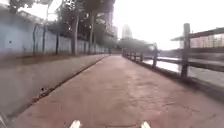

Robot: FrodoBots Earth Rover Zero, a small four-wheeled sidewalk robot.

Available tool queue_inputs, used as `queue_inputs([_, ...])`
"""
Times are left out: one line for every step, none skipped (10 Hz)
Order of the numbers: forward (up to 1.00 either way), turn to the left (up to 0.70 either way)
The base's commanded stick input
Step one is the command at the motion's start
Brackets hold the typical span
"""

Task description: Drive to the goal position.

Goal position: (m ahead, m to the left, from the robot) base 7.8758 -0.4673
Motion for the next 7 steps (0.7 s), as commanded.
queue_inputs([0.70,0.00])
queue_inputs([0.70,0.00])
queue_inputs([0.70,0.00])
queue_inputs([0.70,0.00])
queue_inputs([0.70,0.00])
queue_inputs([0.70,0.00])
queue_inputs([0.70,0.00])
